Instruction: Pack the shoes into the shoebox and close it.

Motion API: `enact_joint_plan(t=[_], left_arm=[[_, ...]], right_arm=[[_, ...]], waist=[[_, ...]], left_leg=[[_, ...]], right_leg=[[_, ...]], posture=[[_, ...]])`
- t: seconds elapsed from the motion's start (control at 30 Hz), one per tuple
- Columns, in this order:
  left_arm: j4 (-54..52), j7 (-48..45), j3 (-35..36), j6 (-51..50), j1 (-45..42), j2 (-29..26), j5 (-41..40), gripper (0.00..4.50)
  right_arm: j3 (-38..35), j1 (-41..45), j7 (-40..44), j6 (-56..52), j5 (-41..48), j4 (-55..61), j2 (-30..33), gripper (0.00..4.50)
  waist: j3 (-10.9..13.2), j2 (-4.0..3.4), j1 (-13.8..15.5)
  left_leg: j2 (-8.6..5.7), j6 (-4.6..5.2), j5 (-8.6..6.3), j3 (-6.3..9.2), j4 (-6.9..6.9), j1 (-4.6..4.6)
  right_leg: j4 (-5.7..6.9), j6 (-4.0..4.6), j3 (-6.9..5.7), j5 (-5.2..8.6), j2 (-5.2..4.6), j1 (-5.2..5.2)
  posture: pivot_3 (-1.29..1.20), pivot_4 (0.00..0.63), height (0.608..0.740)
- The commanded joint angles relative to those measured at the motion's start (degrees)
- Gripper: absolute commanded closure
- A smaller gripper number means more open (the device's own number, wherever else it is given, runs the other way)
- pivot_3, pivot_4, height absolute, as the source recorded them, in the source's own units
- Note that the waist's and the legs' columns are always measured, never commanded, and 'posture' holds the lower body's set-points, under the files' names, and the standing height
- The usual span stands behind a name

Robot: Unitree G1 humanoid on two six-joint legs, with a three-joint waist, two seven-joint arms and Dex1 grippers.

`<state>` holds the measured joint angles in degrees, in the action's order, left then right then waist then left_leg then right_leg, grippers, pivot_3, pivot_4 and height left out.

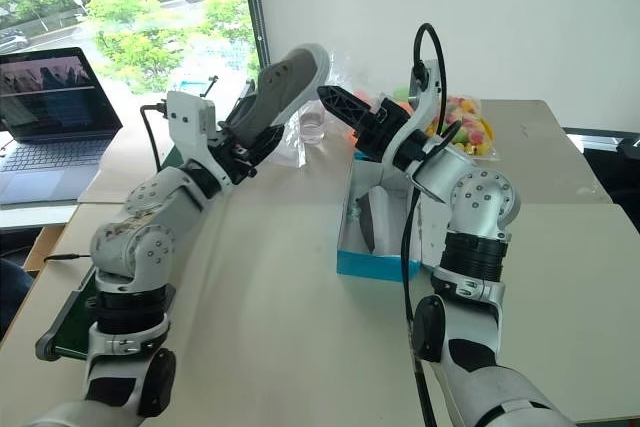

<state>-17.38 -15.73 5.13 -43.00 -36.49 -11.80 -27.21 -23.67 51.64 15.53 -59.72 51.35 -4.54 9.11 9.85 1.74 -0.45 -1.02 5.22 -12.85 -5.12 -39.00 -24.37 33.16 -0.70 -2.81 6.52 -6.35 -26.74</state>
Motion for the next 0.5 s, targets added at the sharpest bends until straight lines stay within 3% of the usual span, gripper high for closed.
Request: enact_joint_plan(t=[0.03, 0.27, 0.3, 0.4, 0.5], left_arm=[[-4.5, 0.5, -2.4, -0.9, -0.6, 1.7, -1.4, 1.90], [-5.7, -0.6, -4.8, -3.2, 1.1, 2.3, -2.5, 1.90], [-6.0, -0.9, -5.2, -3.6, 1.5, 2.0, -2.7, 1.90], [-6.4, -1.2, -5.6, -4.5, 1.7, 1.9, -3.5, 1.90], [-6.5, -1.0, -5.4, -5.1, 1.3, 1.9, -4.1, 1.90]], right_arm=[[-2.2, 2.0, -1.0, 3.6, 2.9, 2.2, -0.3, 0.00], [-0.8, 0.8, -1.7, 5.5, 2.1, 2.5, 0.3, 0.00], [-0.6, 0.7, -1.6, 5.7, 2.0, 2.3, 0.5, 0.53], [-0.3, 0.7, -1.7, 6.1, 2.3, 1.9, 0.5, 1.23], [0.0, 0.7, -1.9, 6.3, 2.4, 1.7, 0.4, 2.41]], waist=[[0.0, 0.00, -0.1], [0.0, 0.00, -0.3], [0.0, 0.00, -0.3], [0.0, 0.00, -0.3], [0.0, 0.00, -0.3]], left_leg=[[0.00, 0.00, 0.00, 0.00, 0.00, 0.01], [0.01, 0.01, 0.00, 0.00, 0.00, 0.14], [0.02, 0.01, 0.00, -0.01, 0.00, 0.13], [0.03, 0.01, 0.00, 0.00, 0.00, 0.13], [0.02, 0.01, 0.00, 0.01, -0.01, 0.13]], right_leg=[[0.00, 0.00, 0.00, 0.00, 0.01, 0.02], [-0.01, -0.04, 0.08, 0.03, 0.09, 0.10], [-0.02, -0.04, 0.09, 0.03, 0.09, 0.10], [-0.02, -0.04, 0.10, 0.03, 0.11, 0.09], [-0.02, -0.04, 0.11, 0.03, 0.11, 0.10]], posture=[[0.00, 0.150, 0.740], [0.00, 0.150, 0.740], [0.00, 0.150, 0.740], [0.00, 0.150, 0.740], [0.00, 0.150, 0.740]])
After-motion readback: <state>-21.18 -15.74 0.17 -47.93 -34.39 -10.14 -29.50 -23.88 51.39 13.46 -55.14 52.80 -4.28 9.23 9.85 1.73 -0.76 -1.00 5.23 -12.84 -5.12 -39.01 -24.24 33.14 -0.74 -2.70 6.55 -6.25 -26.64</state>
